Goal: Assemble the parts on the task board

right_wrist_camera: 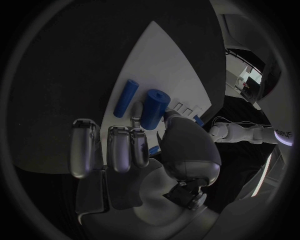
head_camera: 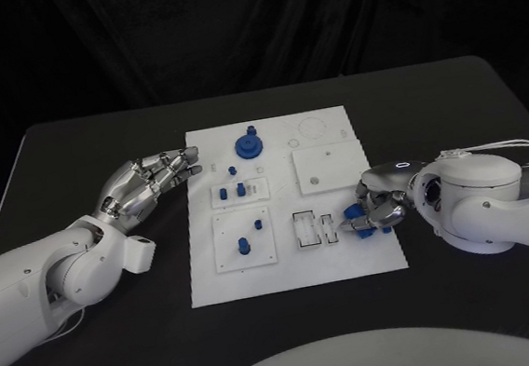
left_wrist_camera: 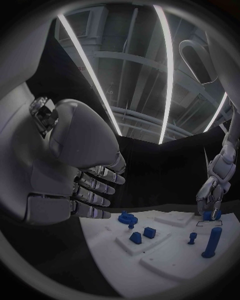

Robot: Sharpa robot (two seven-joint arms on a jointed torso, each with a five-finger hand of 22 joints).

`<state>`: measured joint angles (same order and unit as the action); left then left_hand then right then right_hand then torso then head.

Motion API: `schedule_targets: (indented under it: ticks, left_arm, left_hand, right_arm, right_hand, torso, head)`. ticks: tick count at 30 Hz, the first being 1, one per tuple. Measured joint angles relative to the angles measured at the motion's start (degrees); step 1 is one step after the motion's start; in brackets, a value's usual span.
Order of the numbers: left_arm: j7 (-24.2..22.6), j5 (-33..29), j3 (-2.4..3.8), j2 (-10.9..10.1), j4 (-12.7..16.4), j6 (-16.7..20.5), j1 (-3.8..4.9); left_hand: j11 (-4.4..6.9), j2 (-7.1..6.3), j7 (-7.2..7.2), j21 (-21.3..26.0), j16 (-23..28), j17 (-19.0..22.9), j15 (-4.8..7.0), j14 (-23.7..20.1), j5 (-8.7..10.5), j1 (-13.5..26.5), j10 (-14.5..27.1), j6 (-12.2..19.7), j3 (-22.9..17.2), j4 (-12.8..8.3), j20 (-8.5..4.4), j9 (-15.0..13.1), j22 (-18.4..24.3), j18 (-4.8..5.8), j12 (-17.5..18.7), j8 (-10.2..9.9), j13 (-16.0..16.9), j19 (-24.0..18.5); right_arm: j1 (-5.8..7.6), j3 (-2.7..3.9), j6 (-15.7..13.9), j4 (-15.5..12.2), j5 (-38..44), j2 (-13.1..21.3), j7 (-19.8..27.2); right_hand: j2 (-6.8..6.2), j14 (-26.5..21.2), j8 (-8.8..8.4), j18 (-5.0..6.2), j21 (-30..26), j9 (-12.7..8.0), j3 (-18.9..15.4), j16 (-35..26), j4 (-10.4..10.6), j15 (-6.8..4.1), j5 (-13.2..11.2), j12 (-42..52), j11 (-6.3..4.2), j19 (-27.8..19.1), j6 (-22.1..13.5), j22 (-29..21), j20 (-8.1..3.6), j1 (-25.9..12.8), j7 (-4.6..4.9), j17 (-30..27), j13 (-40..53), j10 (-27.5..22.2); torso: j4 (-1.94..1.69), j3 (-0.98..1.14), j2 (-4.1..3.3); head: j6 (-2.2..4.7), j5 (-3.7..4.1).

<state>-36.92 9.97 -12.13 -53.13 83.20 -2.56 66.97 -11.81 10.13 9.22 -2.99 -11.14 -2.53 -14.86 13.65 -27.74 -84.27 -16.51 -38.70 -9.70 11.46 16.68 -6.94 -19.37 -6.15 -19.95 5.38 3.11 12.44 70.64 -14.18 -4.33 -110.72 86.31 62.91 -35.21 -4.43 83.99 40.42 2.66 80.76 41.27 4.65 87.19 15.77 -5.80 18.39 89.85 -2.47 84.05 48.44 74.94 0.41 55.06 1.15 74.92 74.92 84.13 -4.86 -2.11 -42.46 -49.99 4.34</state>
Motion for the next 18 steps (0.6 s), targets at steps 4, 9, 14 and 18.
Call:
schedule_targets:
  ticks: [4, 9, 14, 18]
  left_arm:
    - [0.19, 0.0, -0.01, 0.0, -0.02, -0.26, 0.0]
    - [0.35, 0.0, -0.01, 0.0, -0.02, -0.49, 0.0]
    - [0.46, 0.0, -0.01, 0.0, -0.02, -0.69, 0.0]
    - [0.54, 0.0, 0.0, 0.0, 0.0, -0.8, 0.0]
  left_hand:
    - [0.0, 0.0, 0.0, 0.0, -0.12, -0.01, -0.1, 0.1, 0.0, 0.0, 0.0, 0.0, -0.14, 0.0, 0.0, 0.0, 0.0, 0.0, 0.0, 0.0, 0.0, 0.0]
    - [0.0, 0.0, 0.0, 0.0, -0.12, -0.01, -0.1, 0.1, 0.0, 0.0, 0.0, 0.0, -0.14, 0.0, 0.0, 0.0, 0.0, 0.0, 0.0, 0.0, 0.0, 0.0]
    - [0.0, 0.0, 0.0, 0.0, -0.11, -0.01, -0.1, 0.1, 0.0, 0.0, 0.0, 0.0, -0.14, 0.0, 0.0, 0.0, 0.0, 0.0, 0.0, 0.0, 0.0, 0.0]
    - [0.0, 0.0, 0.0, 0.0, -0.12, 0.0, -0.09, 0.09, 0.0, 0.0, 0.0, 0.0, -0.14, 0.0, 0.0, 0.0, -0.01, 0.0, 0.0, 0.0, 0.0, 0.0]
  right_arm:
    - [0.02, 0.18, 0.08, 0.04, -1.41, -0.29, -0.02]
    - [0.05, 0.22, -0.68, 0.19, -3.41, -0.45, 0.4]
    - [0.03, 0.1, -2.46, 0.2, -5.86, -0.48, 1.42]
    - [-0.16, -0.1, -4.93, -0.11, -8.85, -0.39, 2.72]
  right_hand:
    - [0.18, 0.03, -0.49, 0.0, 0.0, 0.95, 1.93, 0.0, -1.94, -0.36, 6.64, 0.0, -0.2, -0.11, 0.52, 0.0, -0.12, 4.04, 0.11, 0.0, 0.0, -0.2]
    - [-0.76, 0.04, -0.98, 0.0, 0.0, 2.09, 3.23, 0.0, -2.6, -0.75, 15.23, 0.0, -0.72, 0.0, 0.82, 0.0, -0.41, 6.58, -0.21, 0.0, 0.0, -0.08]
    - [-1.89, -0.13, -1.3, 0.01, 0.23, 3.05, 3.95, 0.0, -1.87, -0.92, 23.31, 0.0, -1.13, 0.01, 0.82, -0.01, -0.82, 7.71, -0.23, -0.01, -0.01, -0.09]
    - [-1.9, 0.07, -1.19, 0.01, 0.51, 3.23, 4.77, 0.0, -1.05, -1.12, 26.69, 0.0, -1.13, 0.0, 0.8, -0.01, -0.82, 7.71, -0.25, -0.01, -0.01, -0.09]
  torso:
    - [0.0, 0.0, 0.01]
    - [0.0, 0.0, 0.0]
    - [0.0, 0.0, -0.01]
    - [0.0, 0.01, -0.01]
  head:
    - [0.0, -0.04]
    - [0.0, -0.02]
    - [0.0, -0.02]
    - [0.0, -0.12]
